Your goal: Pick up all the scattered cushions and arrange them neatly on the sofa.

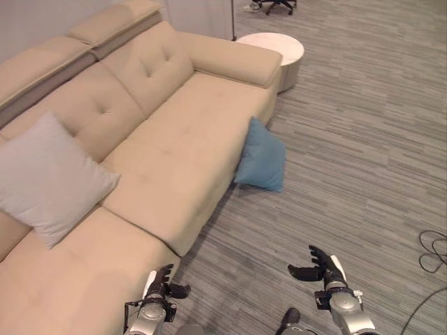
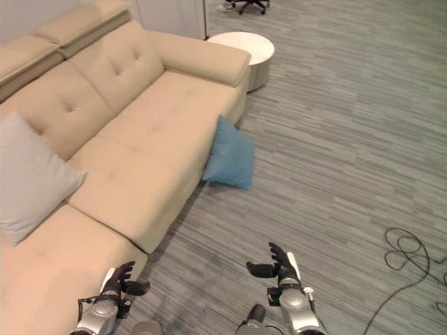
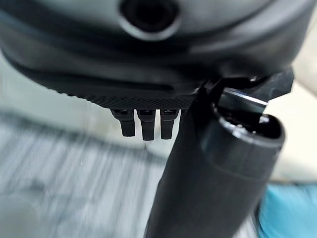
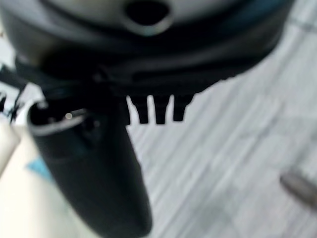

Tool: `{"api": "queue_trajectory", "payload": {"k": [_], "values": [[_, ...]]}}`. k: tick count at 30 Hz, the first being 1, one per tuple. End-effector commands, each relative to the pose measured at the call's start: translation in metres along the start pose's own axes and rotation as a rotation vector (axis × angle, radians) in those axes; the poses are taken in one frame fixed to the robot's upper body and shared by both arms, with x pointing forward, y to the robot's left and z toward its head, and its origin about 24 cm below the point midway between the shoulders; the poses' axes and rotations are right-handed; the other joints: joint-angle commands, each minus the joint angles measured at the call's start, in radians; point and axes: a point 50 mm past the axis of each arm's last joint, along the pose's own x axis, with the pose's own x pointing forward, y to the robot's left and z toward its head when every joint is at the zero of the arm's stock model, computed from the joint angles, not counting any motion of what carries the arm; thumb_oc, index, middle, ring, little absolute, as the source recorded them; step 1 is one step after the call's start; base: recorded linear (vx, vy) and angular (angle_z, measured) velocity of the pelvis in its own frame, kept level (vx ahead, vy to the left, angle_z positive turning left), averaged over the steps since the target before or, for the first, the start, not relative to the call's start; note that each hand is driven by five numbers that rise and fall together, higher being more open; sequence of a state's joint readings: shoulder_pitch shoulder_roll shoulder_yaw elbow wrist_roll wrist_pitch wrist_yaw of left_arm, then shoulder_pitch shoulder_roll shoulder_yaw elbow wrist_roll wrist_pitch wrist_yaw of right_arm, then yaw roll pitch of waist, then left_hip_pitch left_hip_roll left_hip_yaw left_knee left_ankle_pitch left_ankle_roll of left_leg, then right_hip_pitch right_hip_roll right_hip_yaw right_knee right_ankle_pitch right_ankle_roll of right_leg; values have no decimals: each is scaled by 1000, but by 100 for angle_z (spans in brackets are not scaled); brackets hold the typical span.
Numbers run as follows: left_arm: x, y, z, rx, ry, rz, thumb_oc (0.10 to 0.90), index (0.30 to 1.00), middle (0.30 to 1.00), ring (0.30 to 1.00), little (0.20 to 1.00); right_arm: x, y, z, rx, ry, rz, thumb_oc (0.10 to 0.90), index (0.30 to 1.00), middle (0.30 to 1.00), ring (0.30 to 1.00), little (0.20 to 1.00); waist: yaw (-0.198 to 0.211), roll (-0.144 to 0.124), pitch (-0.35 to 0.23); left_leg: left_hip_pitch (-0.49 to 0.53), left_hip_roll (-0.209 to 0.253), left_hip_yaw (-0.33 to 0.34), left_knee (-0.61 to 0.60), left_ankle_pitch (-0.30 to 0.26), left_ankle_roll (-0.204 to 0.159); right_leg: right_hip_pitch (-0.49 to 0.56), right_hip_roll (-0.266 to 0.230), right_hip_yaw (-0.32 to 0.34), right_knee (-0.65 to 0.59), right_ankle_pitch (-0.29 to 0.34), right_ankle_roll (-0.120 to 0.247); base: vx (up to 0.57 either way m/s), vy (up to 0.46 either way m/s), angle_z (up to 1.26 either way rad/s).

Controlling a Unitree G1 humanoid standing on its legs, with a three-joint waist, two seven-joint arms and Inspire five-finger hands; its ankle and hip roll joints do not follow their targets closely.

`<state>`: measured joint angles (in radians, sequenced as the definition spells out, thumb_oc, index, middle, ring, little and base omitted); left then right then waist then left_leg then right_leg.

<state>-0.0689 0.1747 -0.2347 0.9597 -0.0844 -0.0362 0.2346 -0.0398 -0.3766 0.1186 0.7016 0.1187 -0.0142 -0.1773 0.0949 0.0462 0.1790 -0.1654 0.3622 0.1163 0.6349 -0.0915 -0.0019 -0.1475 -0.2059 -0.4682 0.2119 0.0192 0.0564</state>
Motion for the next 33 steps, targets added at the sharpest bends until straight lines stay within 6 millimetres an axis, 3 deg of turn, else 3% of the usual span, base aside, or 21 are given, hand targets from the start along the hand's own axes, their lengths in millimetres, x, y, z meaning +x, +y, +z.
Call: {"api": "queue_trajectory", "payload": {"k": [1,2,3,4,5,6,7,8,9,11,12,14,15,16,18,20,25,28,30,31,33], "values": [[5,17,45,-42,-188,30,800,900,900,900,900,9,-5,60,6,-239,-12,800,900,900,900,900,36,-38,69,32,113,83,169,99,-74,196,63,-13,-103,-189,-9,268,-274,-18],[6,17,45,-26,-188,30,800,900,900,900,900,1,-32,-14,53,45,6,800,900,900,900,900,34,-51,75,-11,89,108,182,59,-82,213,82,-2,-124,-198,-13,116,-105,-15],[6,17,45,-26,-189,29,800,900,900,900,900,1,-33,-14,53,45,6,800,900,900,900,900,34,-49,75,-12,90,108,183,58,-82,212,83,-2,-124,-198,-13,353,-191,-7],[4,17,37,-28,-166,18,800,900,900,900,900,6,2,46,90,-199,49,800,900,900,900,900,78,-61,79,-121,-39,159,112,1,-57,254,111,24,-170,-194,-12,429,-90,16],[3,18,40,-43,-185,20,800,900,900,900,900,3,18,55,78,-241,80,800,900,900,900,900,96,-51,79,-132,-64,173,50,-29,-66,276,134,36,-171,-222,-2,633,-84,-12],[3,16,47,-36,-200,6,800,900,900,900,900,5,31,79,115,-308,98,800,900,900,900,900,129,-25,69,-182,-82,258,-153,50,-48,309,167,15,-179,-233,10,546,-1,-48],[2,16,42,-41,-194,3,800,900,900,900,900,4,22,68,111,-287,90,800,900,900,900,900,132,-31,60,-161,-117,240,-193,26,-53,327,162,24,-182,-251,14,687,11,-57],[2,13,45,-39,-200,17,800,900,900,900,900,6,27,73,42,-299,74,800,900,900,900,900,157,-10,56,-191,-128,355,-407,129,-78,365,185,-19,-167,-284,25,627,5,-6],[3,9,47,-31,-193,1,800,900,900,900,900,9,38,90,18,-337,82,800,900,900,900,900,175,4,50,-202,-129,398,-464,148,-83,383,194,-41,-160,-297,24,477,7,31],[5,7,49,-32,-186,2,800,900,900,900,900,12,49,98,-17,-346,91,800,900,900,900,900,196,9,49,-207,-144,391,-471,155,-79,394,193,-56,-143,-302,27,421,41,23],[5,4,50,-58,-183,-10,800,900,900,900,900,9,64,106,-93,-384,142,800,900,900,900,900,229,11,23,-140,-212,299,-517,146,-47,386,189,-52,-78,-294,55,674,95,13],[5,3,59,-54,-213,-14,800,900,900,900,900,10,67,116,-107,-416,146,800,900,900,900,900,234,-14,16,-97,-239,293,-470,111,-13,371,146,-60,85,-273,107,605,107,11],[6,4,63,-44,-228,-11,800,900,900,900,900,9,68,128,-105,-451,147,800,900,900,900,900,238,-33,11,-67,-260,315,-452,64,19,361,87,-86,228,-190,174,358,75,39],[6,5,64,-45,-230,-9,800,900,900,900,900,9,69,129,-104,-454,148,800,900,900,900,900,243,-30,12,-69,-252,333,-458,82,28,354,90,-90,227,-181,168,311,107,79],[6,10,73,-43,-265,5,800,900,900,900,900,8,68,134,-93,-469,155,800,900,900,900,900,219,-15,9,-17,-258,320,-438,33,58,273,-20,-142,506,-22,205,353,143,91],[6,16,82,-16,-304,21,800,900,900,900,900,8,64,129,-77,-447,156,800,900,900,900,900,168,15,9,79,-280,284,-425,-47,79,210,-210,-198,656,-11,189,538,119,54],[4,9,94,-3,-354,-11,800,900,900,900,900,7,54,113,-58,-409,149,800,900,900,900,900,124,21,21,117,-293,206,-369,-120,32,220,-253,-232,376,-118,154,337,-148,67],[4,4,91,8,-349,-28,800,900,900,900,900,5,50,102,-43,-384,148,800,900,900,900,900,111,16,18,94,-259,181,-348,-109,-5,183,-249,-152,182,-78,135,143,-289,45],[3,0,85,25,-333,-31,800,900,900,900,900,3,42,87,-40,-343,127,800,900,900,900,900,65,18,20,102,-235,106,-340,-131,-31,130,-296,52,56,15,155,280,-367,24],[3,0,85,25,-333,-31,800,900,900,900,900,3,42,87,-40,-343,127,800,900,900,900,900,65,17,16,99,-237,106,-345,-127,-30,128,-295,51,51,20,154,253,-380,51],[4,-2,82,37,-322,-26,800,900,900,900,900,3,37,76,-38,-305,109,800,900,900,900,900,16,5,30,107,-215,40,-329,-143,-55,95,-284,204,-1,78,181,227,-410,58]]}}
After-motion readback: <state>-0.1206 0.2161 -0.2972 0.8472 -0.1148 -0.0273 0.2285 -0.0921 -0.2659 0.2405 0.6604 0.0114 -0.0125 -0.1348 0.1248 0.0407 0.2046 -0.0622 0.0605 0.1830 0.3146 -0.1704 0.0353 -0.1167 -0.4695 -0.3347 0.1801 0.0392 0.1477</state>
